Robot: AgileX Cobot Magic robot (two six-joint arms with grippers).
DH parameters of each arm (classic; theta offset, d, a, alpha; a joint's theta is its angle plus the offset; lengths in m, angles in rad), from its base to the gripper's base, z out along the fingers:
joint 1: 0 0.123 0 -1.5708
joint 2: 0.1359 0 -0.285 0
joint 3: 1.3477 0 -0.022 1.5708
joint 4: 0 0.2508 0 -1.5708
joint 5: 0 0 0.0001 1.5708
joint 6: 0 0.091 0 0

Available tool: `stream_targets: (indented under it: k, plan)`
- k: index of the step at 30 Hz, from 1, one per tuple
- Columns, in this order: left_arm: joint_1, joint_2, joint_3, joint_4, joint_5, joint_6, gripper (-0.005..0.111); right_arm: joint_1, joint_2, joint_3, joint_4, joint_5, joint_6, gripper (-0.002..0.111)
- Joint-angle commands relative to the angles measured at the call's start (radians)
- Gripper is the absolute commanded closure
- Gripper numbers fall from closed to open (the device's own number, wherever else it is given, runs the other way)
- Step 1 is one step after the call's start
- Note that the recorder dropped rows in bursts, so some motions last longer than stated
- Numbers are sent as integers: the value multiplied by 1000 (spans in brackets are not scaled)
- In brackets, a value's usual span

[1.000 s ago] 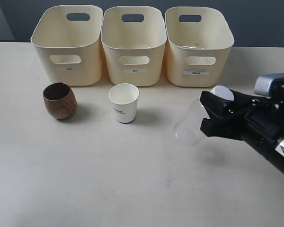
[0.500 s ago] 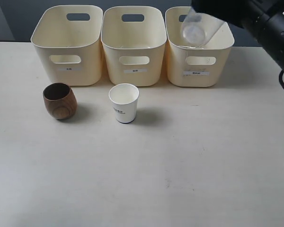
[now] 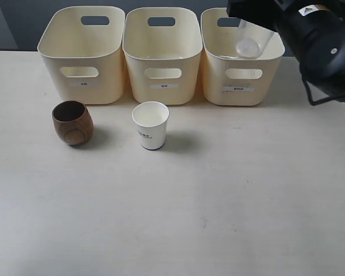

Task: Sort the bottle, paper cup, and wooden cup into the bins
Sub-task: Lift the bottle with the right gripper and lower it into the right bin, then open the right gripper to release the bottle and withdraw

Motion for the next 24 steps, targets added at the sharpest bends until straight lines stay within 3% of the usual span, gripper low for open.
stream_targets:
  k: [1, 11, 13, 21, 24]
  plan:
    - [-3, -5, 1, 0, -5, -2, 107, -7, 84, -78, -7, -49, -8, 108]
    - [-3, -5, 1, 0, -5, -2, 107, -78, 217, -198, 22, -42, -3, 105]
    - [-3, -5, 1, 0, -5, -2, 107, -88, 227, -204, 20, -42, -3, 98]
    - [-3, -5, 1, 0, -5, -2, 107, -88, 228, -204, 20, -39, -1, 46]
    - [-3, -5, 1, 0, -5, -2, 107, -88, 228, -204, 22, -22, -1, 42]
